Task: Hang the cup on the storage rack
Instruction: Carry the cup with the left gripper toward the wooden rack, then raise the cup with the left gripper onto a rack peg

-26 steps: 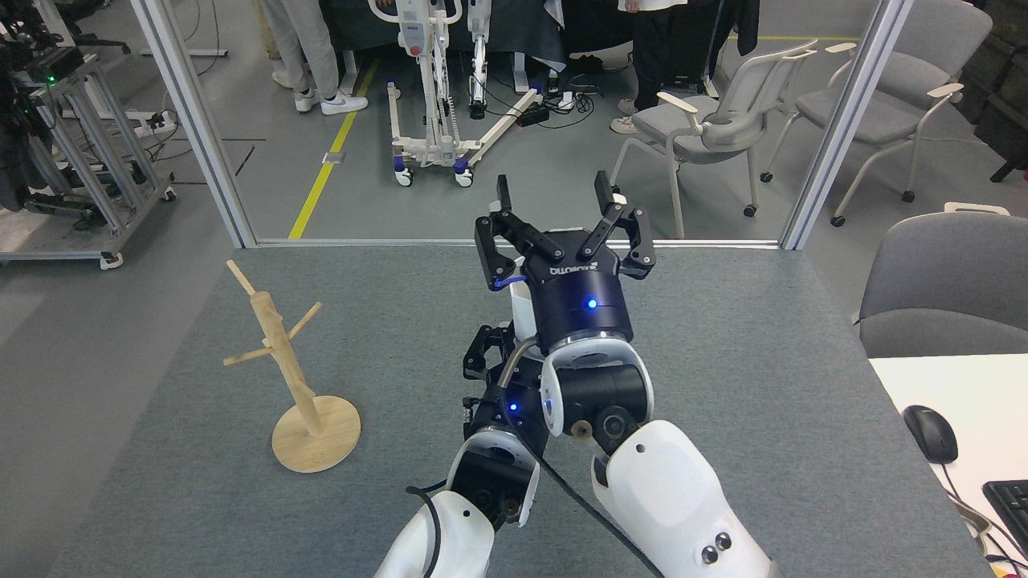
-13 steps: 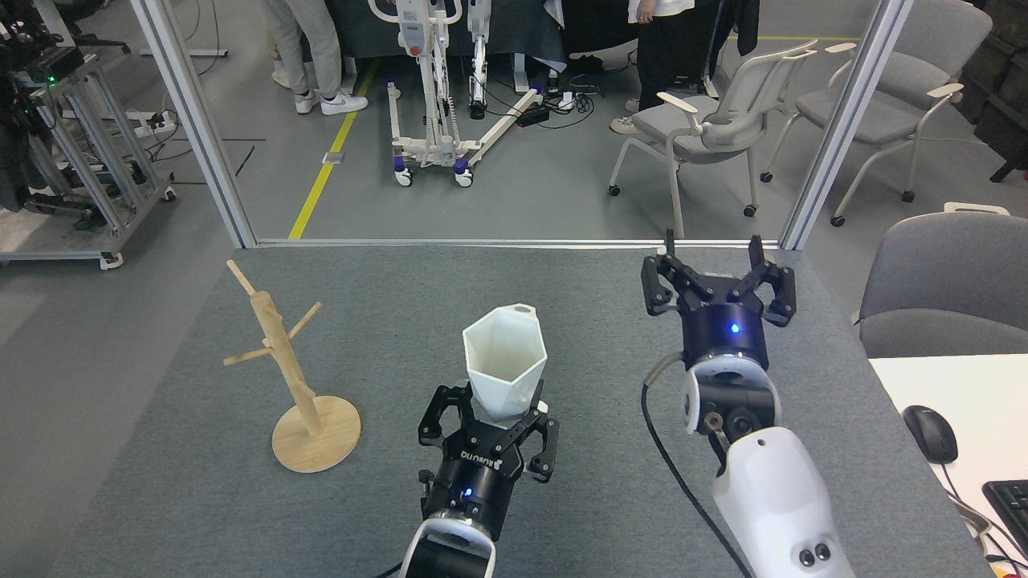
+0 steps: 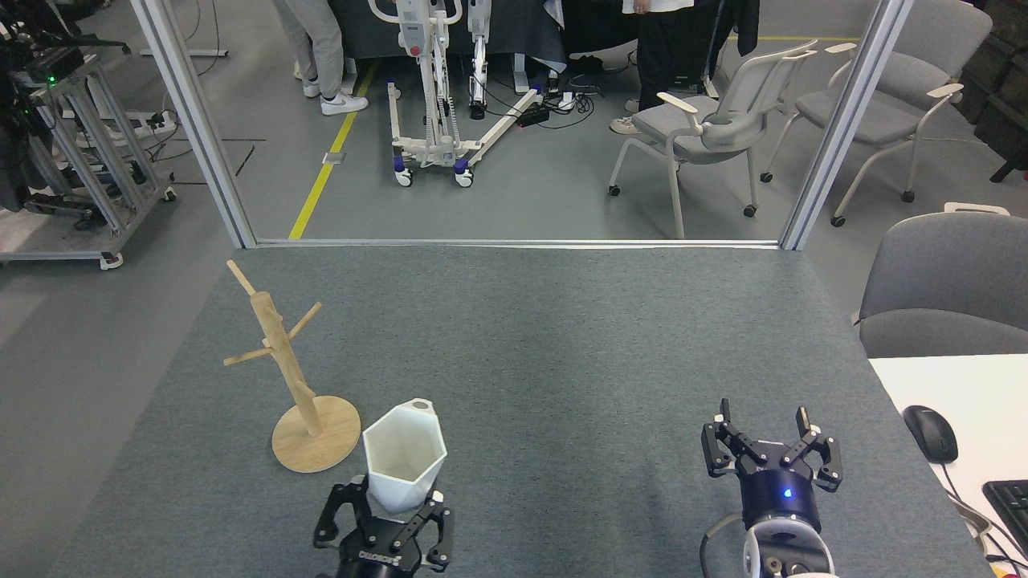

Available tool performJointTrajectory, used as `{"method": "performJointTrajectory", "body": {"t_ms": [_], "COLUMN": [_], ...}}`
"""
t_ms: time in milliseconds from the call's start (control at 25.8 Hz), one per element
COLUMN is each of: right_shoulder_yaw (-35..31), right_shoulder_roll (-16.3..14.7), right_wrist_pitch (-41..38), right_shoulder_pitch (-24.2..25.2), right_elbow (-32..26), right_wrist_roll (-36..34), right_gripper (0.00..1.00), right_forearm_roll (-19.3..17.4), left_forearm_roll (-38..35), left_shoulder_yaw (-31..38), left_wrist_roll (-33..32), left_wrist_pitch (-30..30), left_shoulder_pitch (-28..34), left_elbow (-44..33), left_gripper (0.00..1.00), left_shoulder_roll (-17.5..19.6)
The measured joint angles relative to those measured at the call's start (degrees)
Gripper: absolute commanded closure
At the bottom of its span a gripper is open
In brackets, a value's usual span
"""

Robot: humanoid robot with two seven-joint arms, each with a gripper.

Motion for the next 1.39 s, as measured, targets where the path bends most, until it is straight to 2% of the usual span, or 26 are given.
{"method": "performJointTrajectory", "body": {"t_ms": [232, 349, 503, 620, 736, 852, 968, 1123, 1394], "right_shoulder_yaw": [-8.03, -9.13, -9.45, -9.42, -9.40, -9.56, -9.75, -9.82, -8.63], "right_shoulder_roll": [1.61, 1.86, 1.91, 2.11, 3.18, 4.77, 5.52, 5.80, 5.80], "right_wrist_pitch": [-11.92, -13.32, -13.75, -13.79, -13.79, -13.79, -13.79, -13.78, -11.66], "right_shoulder_pitch": [3.42, 3.52, 2.76, 1.40, 0.85, 1.68, 3.00, 4.11, 4.35], "right_elbow": [0.69, 0.71, 0.02, -2.33, -6.55, -10.26, -11.65, -12.01, -11.22], "right_wrist_roll": [-1.95, -2.09, -2.17, -2.28, -1.77, -1.67, -1.58, -1.38, -1.92], "right_gripper": [0.01, 0.01, 0.01, 0.01, 0.01, 0.01, 0.01, 0.01, 0.01], "right_forearm_roll": [0.10, 0.27, 0.55, 0.65, 1.49, 3.27, 4.16, 4.31, 4.22], "left_forearm_roll": [0.04, 0.12, 0.14, 0.15, -0.21, -1.22, -2.40, -3.25, -3.45], "left_shoulder_yaw": [8.39, 12.37, 14.45, 14.82, 14.87, 14.82, 14.75, 14.71, 14.63], "left_wrist_roll": [-0.66, -1.56, -4.14, -6.25, -7.07, -7.40, -7.56, -7.73, -7.86], "left_wrist_pitch": [0.89, 3.09, 9.26, 14.15, 16.43, 17.08, 17.19, 15.89, 14.07], "left_shoulder_pitch": [2.22, 3.35, 3.55, 3.30, 2.73, 1.95, 1.11, -0.86, -4.71], "left_elbow": [-0.02, -0.19, -0.65, -0.96, -1.26, -1.28, -0.88, 1.01, 5.09], "left_gripper": [0.91, 0.91, 0.91, 0.91, 0.91, 0.91, 0.91, 0.91, 0.92], "left_shoulder_roll": [3.92, 4.17, 4.19, 4.32, 4.53, 4.73, 5.61, 7.48, 8.31]}}
